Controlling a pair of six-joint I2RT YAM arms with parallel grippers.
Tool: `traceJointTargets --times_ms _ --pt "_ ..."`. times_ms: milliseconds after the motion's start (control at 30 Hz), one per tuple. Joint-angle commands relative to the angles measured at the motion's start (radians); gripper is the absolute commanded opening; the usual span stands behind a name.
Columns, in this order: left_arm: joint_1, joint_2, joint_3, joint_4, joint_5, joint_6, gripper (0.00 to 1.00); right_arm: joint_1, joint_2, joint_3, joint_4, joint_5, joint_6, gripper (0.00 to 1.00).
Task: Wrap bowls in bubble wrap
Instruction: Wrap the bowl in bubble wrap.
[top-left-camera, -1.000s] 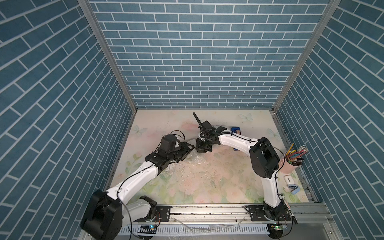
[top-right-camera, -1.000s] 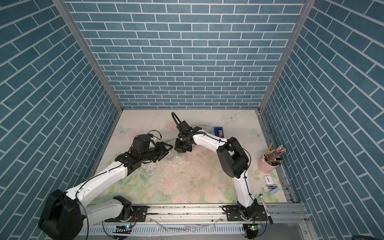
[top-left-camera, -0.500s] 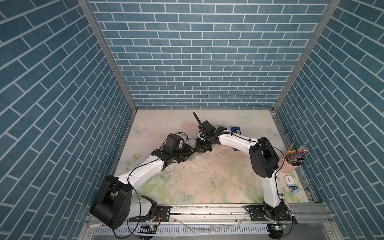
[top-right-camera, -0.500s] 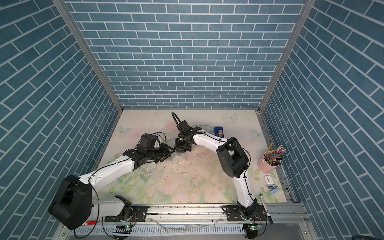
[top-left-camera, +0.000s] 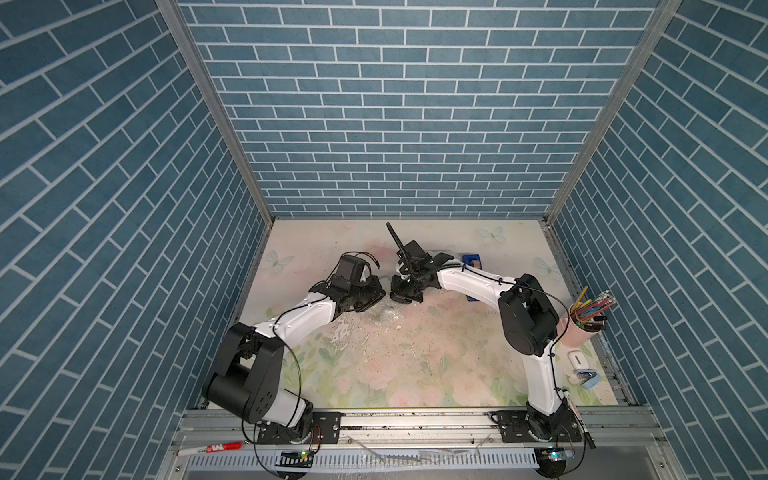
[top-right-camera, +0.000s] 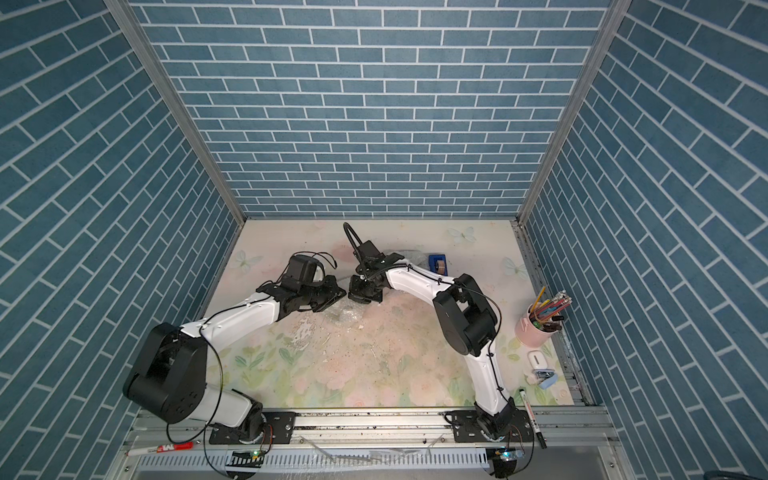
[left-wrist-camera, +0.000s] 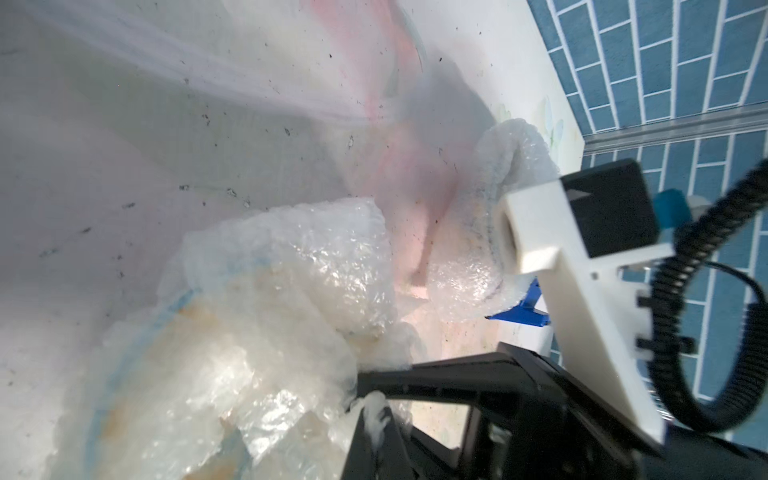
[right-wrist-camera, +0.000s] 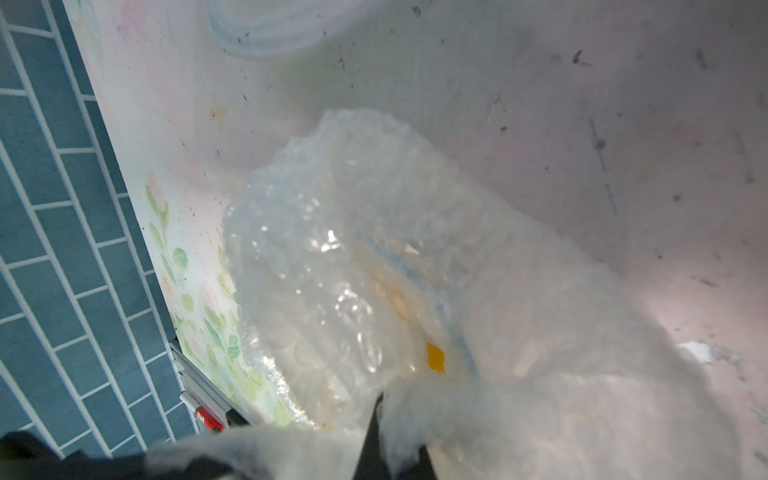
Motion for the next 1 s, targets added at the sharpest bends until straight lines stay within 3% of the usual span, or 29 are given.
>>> traceJointTargets --times_ms 0,200,300,433,667,967 --pt "0.017 0.041 0.016 0.003 -0.088 0.082 0.00 -0.005 -0.063 -0.010 -0.016 0.025 0.008 0.18" --pt "0.031 0.086 -0.029 0.065 -0.127 0.079 0.00 -0.001 -0.198 -0.070 0.026 0.069 0.004 0.54" --pt "0.031 0.090 -0.035 0.081 -0.132 0.066 0.00 0.009 -0.276 -0.146 0.093 0.066 -0.003 0.58" --pt "0.032 0.092 -0.029 0.088 -0.132 0.054 0.00 0.049 -0.329 -0.234 0.181 0.037 -0.029 0.45" --pt "0.032 0.108 -0.003 0.074 -0.120 0.059 0.00 0.089 -0.190 -0.204 0.198 0.010 -0.029 0.13" --pt "0.038 0.085 -0.014 0.070 -0.109 0.042 0.00 0.046 0.006 0.019 0.024 0.106 -0.088 0.03"
